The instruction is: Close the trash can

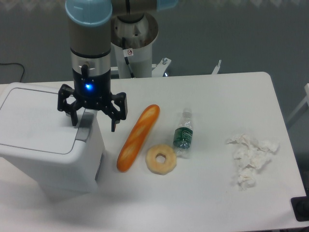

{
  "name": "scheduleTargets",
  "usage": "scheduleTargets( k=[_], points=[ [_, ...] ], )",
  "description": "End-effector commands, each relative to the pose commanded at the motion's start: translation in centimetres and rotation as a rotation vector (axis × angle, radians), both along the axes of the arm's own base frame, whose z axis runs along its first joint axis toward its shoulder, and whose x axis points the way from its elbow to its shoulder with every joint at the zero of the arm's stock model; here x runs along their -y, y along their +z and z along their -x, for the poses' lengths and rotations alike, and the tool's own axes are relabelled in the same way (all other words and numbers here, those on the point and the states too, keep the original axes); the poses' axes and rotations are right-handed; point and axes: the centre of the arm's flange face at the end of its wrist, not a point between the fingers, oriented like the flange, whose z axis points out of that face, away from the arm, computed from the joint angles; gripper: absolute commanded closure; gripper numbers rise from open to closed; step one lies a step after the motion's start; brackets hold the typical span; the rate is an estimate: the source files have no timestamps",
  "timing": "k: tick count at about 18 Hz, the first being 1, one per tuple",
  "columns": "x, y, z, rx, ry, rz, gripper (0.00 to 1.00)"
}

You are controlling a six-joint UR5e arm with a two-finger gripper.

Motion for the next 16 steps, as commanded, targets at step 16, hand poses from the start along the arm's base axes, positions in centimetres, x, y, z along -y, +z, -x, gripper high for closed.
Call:
scheduleTargets(
  k=[16],
  points=[
    [11.2, -0.4, 17.5, -0.133, -0.044, 0.060, 0.00]
  ],
)
